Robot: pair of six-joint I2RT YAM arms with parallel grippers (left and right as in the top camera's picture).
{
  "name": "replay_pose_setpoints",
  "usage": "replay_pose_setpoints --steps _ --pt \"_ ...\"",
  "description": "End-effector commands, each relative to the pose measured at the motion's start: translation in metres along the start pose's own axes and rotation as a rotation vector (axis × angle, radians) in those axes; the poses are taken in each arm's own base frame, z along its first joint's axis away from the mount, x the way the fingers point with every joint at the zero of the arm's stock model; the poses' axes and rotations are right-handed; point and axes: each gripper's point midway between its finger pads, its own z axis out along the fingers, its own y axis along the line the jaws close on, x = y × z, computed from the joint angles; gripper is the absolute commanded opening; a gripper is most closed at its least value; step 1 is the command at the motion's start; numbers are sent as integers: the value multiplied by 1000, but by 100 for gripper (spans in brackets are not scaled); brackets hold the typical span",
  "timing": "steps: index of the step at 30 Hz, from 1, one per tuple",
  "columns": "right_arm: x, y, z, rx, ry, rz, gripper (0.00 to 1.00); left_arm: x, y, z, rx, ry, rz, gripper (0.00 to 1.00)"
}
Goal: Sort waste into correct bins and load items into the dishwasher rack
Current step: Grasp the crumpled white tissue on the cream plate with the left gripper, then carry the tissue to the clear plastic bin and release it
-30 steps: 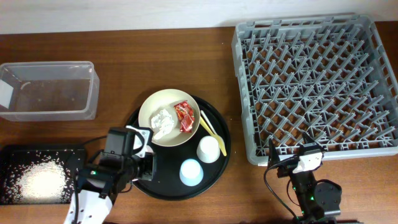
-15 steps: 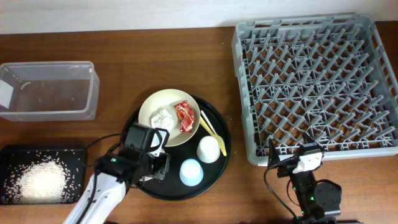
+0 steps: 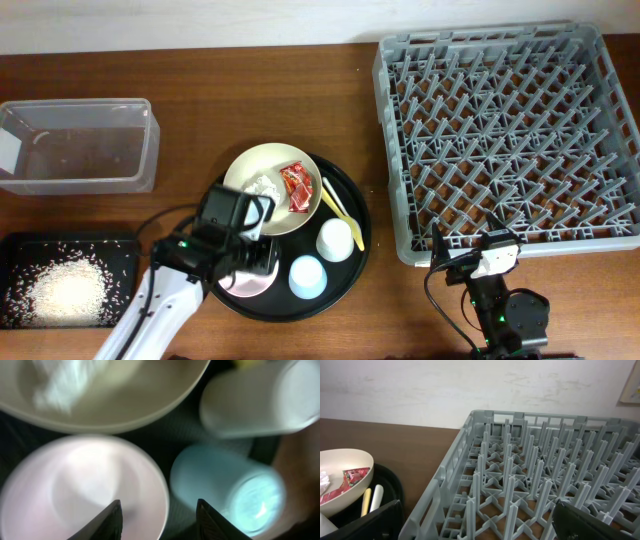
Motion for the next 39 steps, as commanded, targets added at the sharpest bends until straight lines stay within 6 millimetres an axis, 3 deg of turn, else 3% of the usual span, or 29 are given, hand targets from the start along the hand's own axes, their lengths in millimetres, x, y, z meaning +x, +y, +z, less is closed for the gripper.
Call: replay_pose_setpoints --steps 1,3,5,7,9,11,14,17,19,21,23,26,28,30,31,33,34,35,37,39 --pt "2 -1 0 3 3 5 98 -64 -25 -50 44 -215 63 42" --pt "2 -1 0 3 3 5 98 -96 -23 -64 -1 -345 118 44" --pt "2 -1 0 3 3 5 98 -113 -12 -61 -71 -392 121 45" --pt "2 -1 0 3 3 5 98 -122 -7 -47 -92 -388 117 45" --pt "2 -1 0 3 2 5 98 -129 -1 -15 -102 -341 114 49" --pt "2 -1 0 3 3 5 98 -131 11 20 -135 -285 106 57" --pt "2 -1 0 3 3 5 98 -119 24 63 -159 -183 92 56" --pt "2 -1 0 3 2 5 98 -109 46 83 -260 -124 79 56" --pt "2 -1 0 3 2 5 98 -104 49 90 -268 -101 78 56" --pt "2 -1 0 3 2 5 98 -104 50 91 -269 -98 77 47" --pt "2 -1 0 3 3 5 98 -104 50 91 -268 -99 77 25" --pt "2 -1 0 3 2 5 98 -103 50 91 -269 -96 77 20" --pt "2 -1 0 3 2 5 98 -104 50 91 -269 -99 77 5" --pt "2 -1 0 3 2 5 98 -122 44 78 -261 -150 81 0" --pt "2 -1 0 3 2 5 98 -141 37 60 -254 -206 85 0" --pt "2 -1 0 3 2 5 98 -181 28 2 -282 -336 80 0" --pt "2 -1 0 3 3 5 98 -199 29 -38 -325 -417 68 0" --pt "2 -1 0 3 2 5 98 -210 32 -67 -364 -473 74 0" --pt "2 -1 0 3 2 5 98 -223 49 -124 -477 -584 74 0" --pt "2 -1 0 3 2 5 98 -223 72 -165 -586 -654 35 0"
